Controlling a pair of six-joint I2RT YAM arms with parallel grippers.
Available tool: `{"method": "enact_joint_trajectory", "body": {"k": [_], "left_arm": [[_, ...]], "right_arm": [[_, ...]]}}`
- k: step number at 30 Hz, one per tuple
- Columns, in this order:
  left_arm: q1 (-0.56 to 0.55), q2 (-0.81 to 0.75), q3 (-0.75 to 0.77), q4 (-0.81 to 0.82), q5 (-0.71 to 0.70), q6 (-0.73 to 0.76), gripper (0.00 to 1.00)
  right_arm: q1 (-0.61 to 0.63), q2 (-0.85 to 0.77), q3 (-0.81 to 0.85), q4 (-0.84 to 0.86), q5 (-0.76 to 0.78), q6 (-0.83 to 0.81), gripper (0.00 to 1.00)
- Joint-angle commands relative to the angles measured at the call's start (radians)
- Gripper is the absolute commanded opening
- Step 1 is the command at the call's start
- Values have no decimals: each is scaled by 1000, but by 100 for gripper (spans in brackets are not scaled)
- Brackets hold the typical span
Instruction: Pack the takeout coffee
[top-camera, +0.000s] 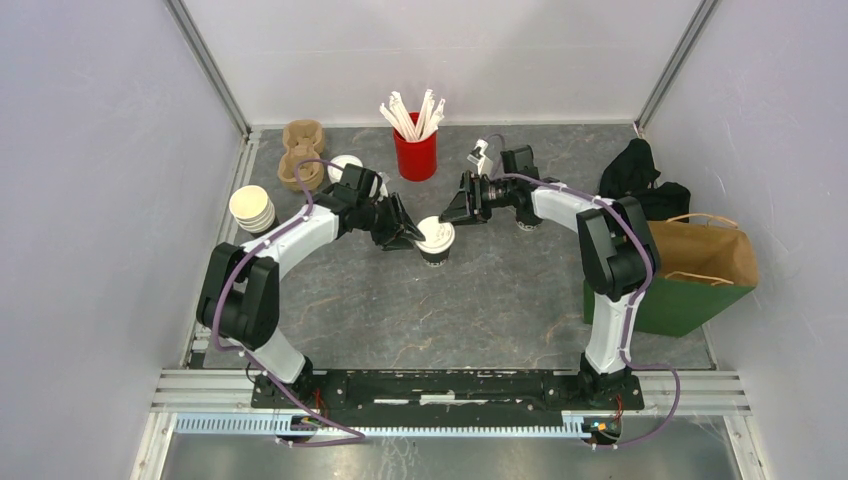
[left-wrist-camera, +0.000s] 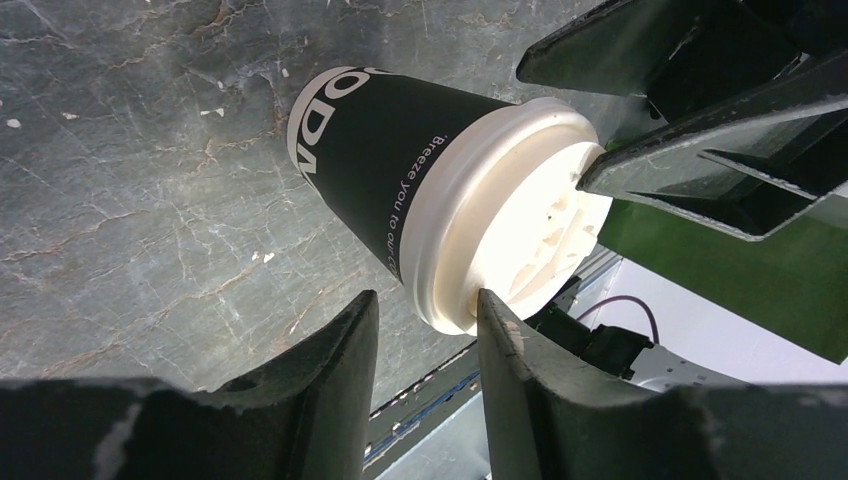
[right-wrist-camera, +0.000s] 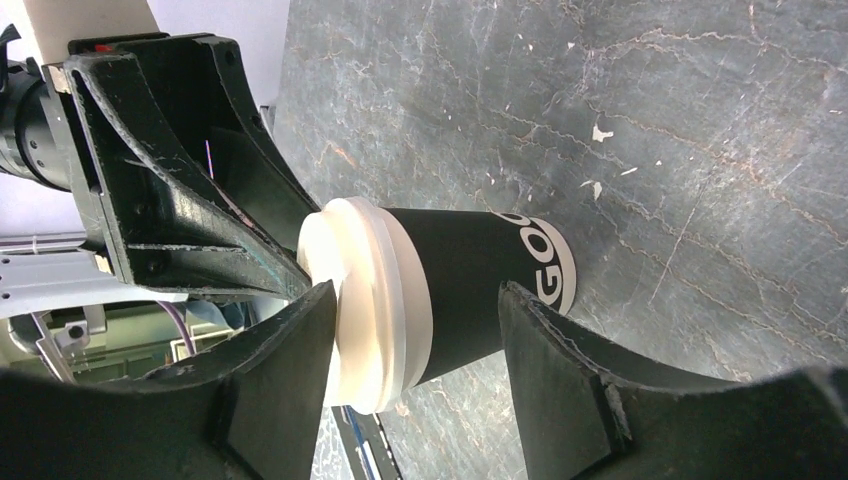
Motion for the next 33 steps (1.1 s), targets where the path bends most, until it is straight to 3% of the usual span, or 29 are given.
{"method": "enact_joint_trajectory", "body": {"k": [1,6,13,16,25,29,33], "left_arm": [[0,33,7,-27,-40,16,46],[3,43,-6,-45,-64,43,44],[7,46,-52,-40,-87,79,41],[7,35,-20,-40,-66,93,44],[5,-6,107,-35,32,97,68],[-3,14,59,-12,52,84,62],[-13,41,0,3,43,71,53]], "right_arm": [[2,-20,-44,40,9,-3,63],[-34,-38,-234,233,8,134,49],[-46,-75,-350,227,52,91,51],[-43,-117,-319,193,48,67,56],[-39,-231,-235,82,47,28,77],[-29,-223,-244,82,42,15,80],[-29,-204,-258,41,67,-30,72]]}}
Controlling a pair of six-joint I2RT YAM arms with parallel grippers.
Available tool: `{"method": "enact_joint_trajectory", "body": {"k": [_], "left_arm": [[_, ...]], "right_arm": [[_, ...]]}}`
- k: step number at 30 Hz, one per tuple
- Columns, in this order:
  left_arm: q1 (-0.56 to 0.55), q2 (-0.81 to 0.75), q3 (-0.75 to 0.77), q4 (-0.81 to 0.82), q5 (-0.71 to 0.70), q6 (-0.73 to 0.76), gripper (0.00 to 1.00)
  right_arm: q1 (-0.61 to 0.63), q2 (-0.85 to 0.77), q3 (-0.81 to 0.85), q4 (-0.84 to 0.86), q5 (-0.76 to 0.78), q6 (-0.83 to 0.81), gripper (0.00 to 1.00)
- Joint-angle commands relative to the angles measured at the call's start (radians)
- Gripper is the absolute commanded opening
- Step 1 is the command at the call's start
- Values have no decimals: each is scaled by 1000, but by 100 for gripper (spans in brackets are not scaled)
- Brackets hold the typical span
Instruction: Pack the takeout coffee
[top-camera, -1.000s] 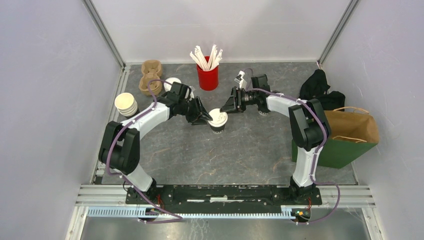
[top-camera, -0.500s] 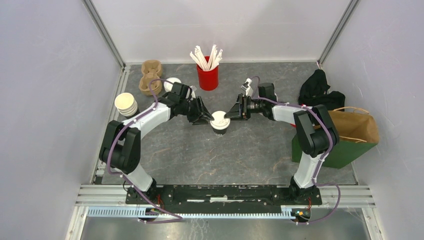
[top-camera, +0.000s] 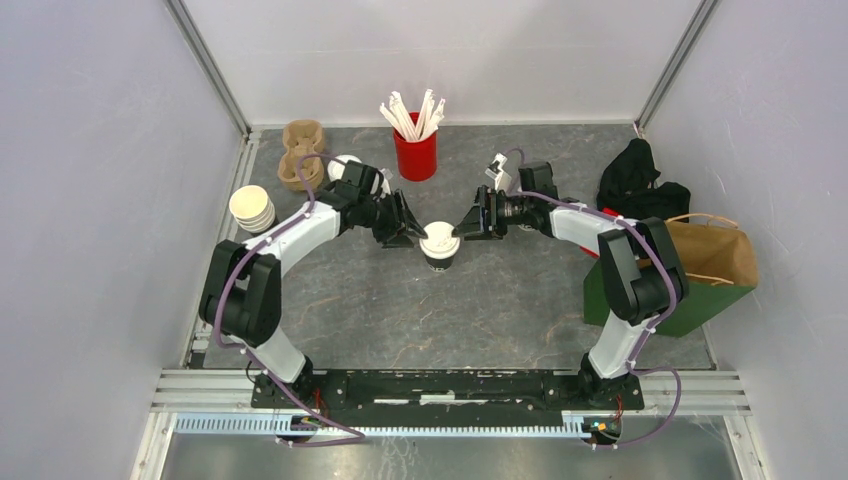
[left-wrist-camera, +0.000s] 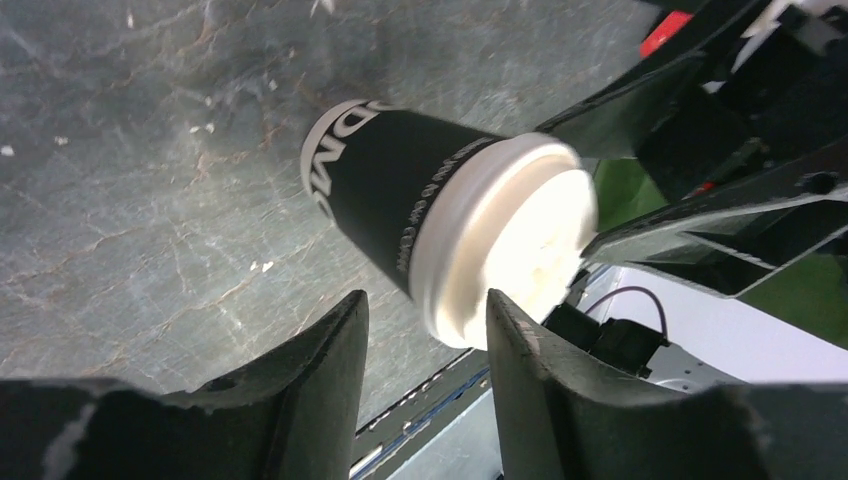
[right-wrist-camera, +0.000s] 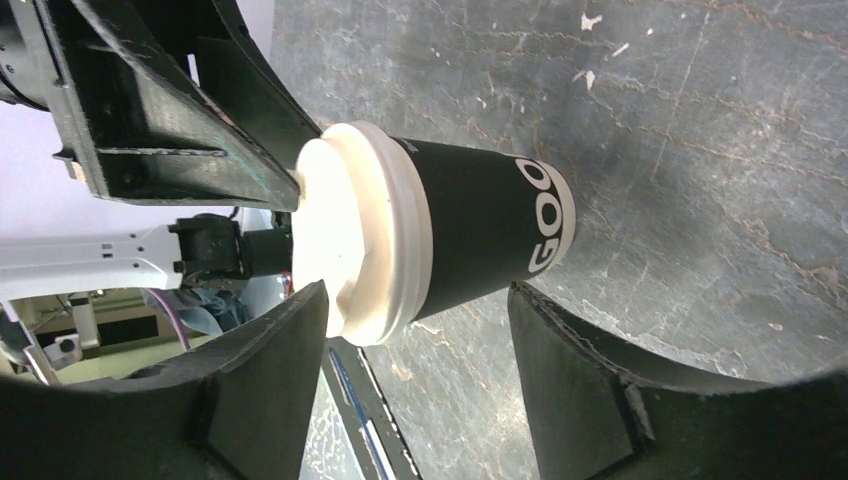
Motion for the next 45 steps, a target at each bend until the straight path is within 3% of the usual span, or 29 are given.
{"method": "enact_joint_trajectory", "body": {"k": [1,4,7,9,12,16,19,24,26,33,45], "left_arm": [[-14,26,-56,16,7,31,51],[-17,19,-64,16,-7,39,49],[-24,21,-46,21,-5,40,48],[-31,33,-25,26,2,34,48],[-43,59,8,47,21,17,51],[-46,48,50,23,-46,22,68],[-42,-13,46,-14,-143,40,79],[-26,-192,-50,-35,-323,29,89],[-16,-288,-102,-40,-396,14,99],[3,-450,-194,-49,-455,-9,100],[3,-465,-190,-52,-444,-18,100]], "right_arm": [[7,1,7,-65,38,-80,69],[12,-5,11,-89,43,-91,59],[13,-35,36,-117,58,-96,58],[13,-55,71,-165,82,-114,61],[13,-79,171,-312,167,-196,75],[35,-110,319,-546,374,-393,97],[101,-112,400,-651,533,-496,98],[268,-80,495,-770,783,-617,98],[319,-57,524,-796,845,-640,98],[417,-9,583,-820,906,-658,98],[447,22,572,-800,916,-654,98]]}}
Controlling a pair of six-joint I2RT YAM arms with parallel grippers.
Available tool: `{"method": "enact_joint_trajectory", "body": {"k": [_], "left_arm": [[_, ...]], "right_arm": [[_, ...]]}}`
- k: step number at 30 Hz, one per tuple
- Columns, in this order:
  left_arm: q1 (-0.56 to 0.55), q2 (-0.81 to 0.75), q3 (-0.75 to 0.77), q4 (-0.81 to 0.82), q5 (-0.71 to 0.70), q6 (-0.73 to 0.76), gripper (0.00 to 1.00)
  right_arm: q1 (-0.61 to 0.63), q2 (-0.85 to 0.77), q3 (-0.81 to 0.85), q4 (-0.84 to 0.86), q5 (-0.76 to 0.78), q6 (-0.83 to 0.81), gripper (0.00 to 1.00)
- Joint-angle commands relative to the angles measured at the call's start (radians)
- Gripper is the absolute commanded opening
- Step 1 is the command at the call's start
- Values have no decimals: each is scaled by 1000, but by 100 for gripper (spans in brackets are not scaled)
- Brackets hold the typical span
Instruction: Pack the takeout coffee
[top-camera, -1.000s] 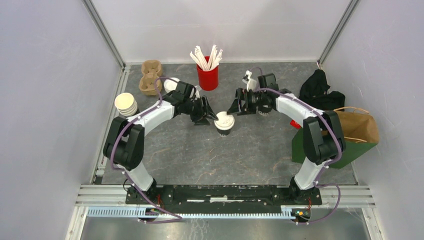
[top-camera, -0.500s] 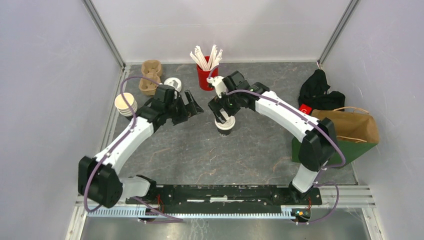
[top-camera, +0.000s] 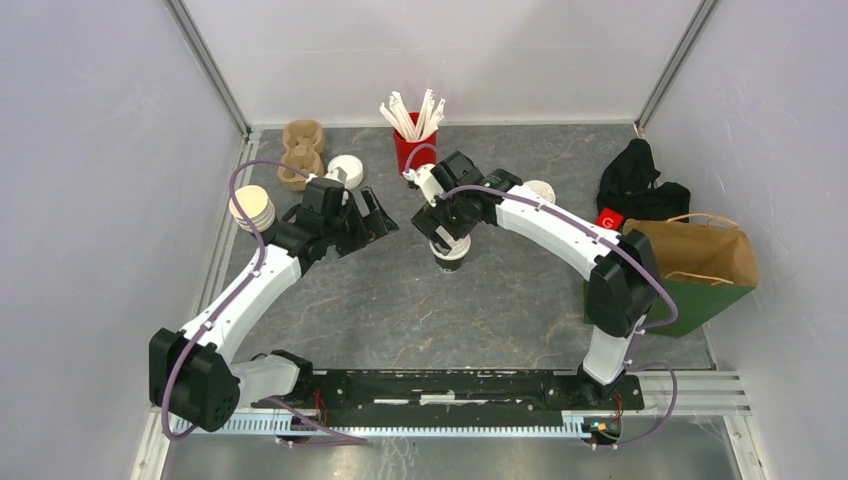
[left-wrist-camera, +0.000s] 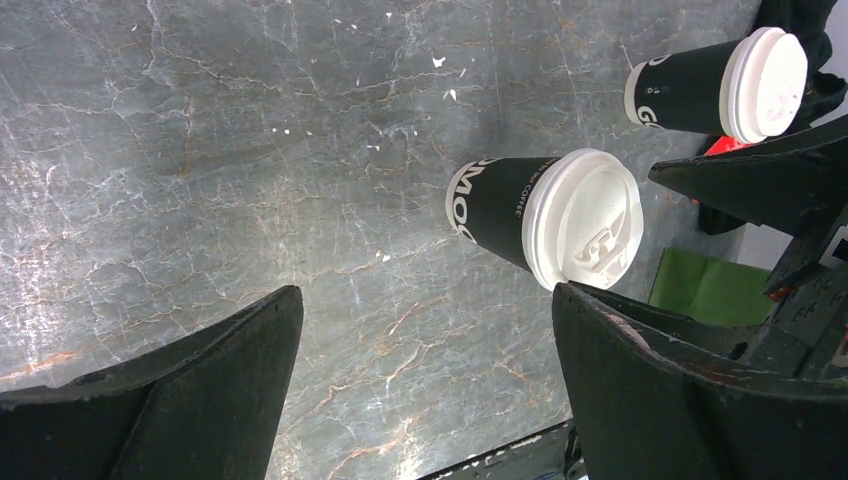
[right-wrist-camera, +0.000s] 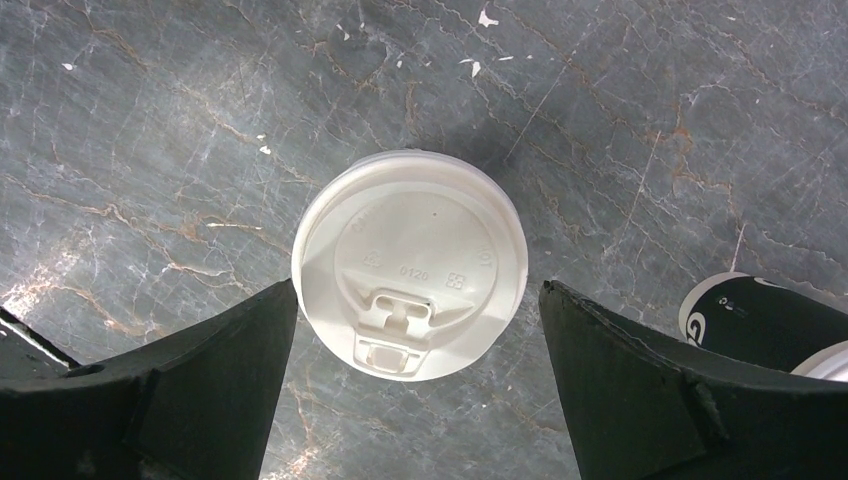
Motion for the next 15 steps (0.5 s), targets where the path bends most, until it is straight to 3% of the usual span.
{"method": "enact_joint_trajectory", "body": {"k": [1,7,15], "left_arm": [[0,-13,12,11,-14,-14,100],[0,16,22,23,3,-13,100],[0,40,43,27,10,-1,100]], "right_arm": [[9,10,30,11,20,-7,98],[9,25,9,30,31,-1,95],[7,40,1,39,85,12,85]]}}
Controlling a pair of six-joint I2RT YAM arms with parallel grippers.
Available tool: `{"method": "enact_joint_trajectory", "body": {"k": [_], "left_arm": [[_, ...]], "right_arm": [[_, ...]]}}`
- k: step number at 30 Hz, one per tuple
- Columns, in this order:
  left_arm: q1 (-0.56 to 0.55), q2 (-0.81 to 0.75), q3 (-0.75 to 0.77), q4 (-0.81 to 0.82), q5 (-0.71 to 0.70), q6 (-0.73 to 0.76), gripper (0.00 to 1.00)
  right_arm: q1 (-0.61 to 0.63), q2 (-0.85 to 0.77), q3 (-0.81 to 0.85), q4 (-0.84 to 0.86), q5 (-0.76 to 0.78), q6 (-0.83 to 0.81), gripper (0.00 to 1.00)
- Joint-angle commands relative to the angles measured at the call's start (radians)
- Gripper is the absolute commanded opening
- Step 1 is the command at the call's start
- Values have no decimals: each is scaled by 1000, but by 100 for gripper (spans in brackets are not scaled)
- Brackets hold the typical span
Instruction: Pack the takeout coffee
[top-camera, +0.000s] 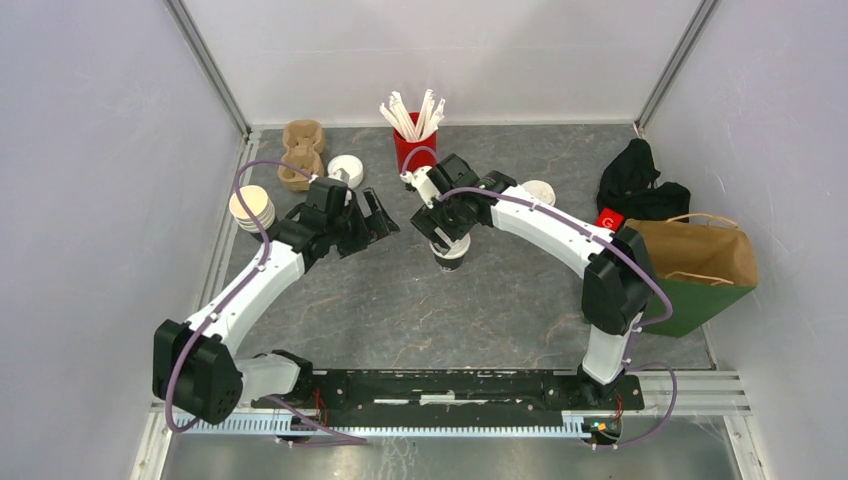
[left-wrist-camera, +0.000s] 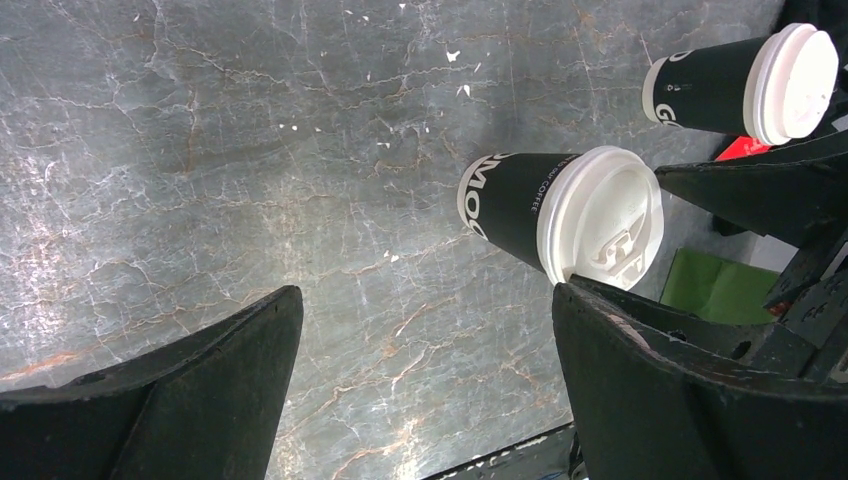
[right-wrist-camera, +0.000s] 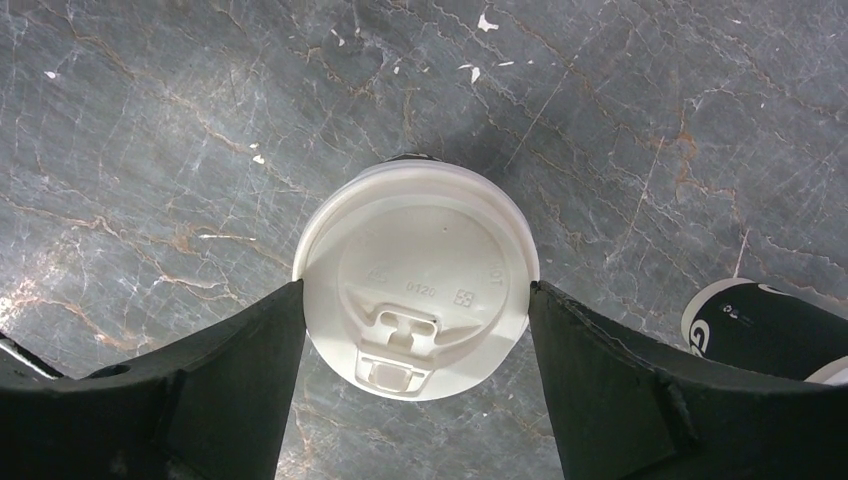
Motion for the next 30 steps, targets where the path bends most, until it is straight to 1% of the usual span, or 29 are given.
{"method": "enact_joint_trajectory", "body": {"k": [1,4,8,11,13,19,26,27,30], "left_arm": [[0,11,43,25,6,-1,100],[0,20,47,26,9,2,99],[0,30,56,27,15,7,99],[0,34,65,27,19,11,99],[0,37,68,27,21,13,99],[0,52,75,27,31,16,99],[0,58,86,37,37,19,99],[0,60,86,40,40,19,99],[0,68,85,52,54,21,98]], "right_arm": [[-2,12,3,28,84,12,85],[-27,18,-1,35,141,33,85],[-119,19,-16,50,204,70,85],[-188,16,-26,62,199,71,85],[-219,10,-36,80,156,71,85],[-240,18,-11,85,117,71,88],[-244,-14,39,49,141,71,98],[-243,-20,44,46,147,95,98],[-248,-23,54,36,164,94,98]]}}
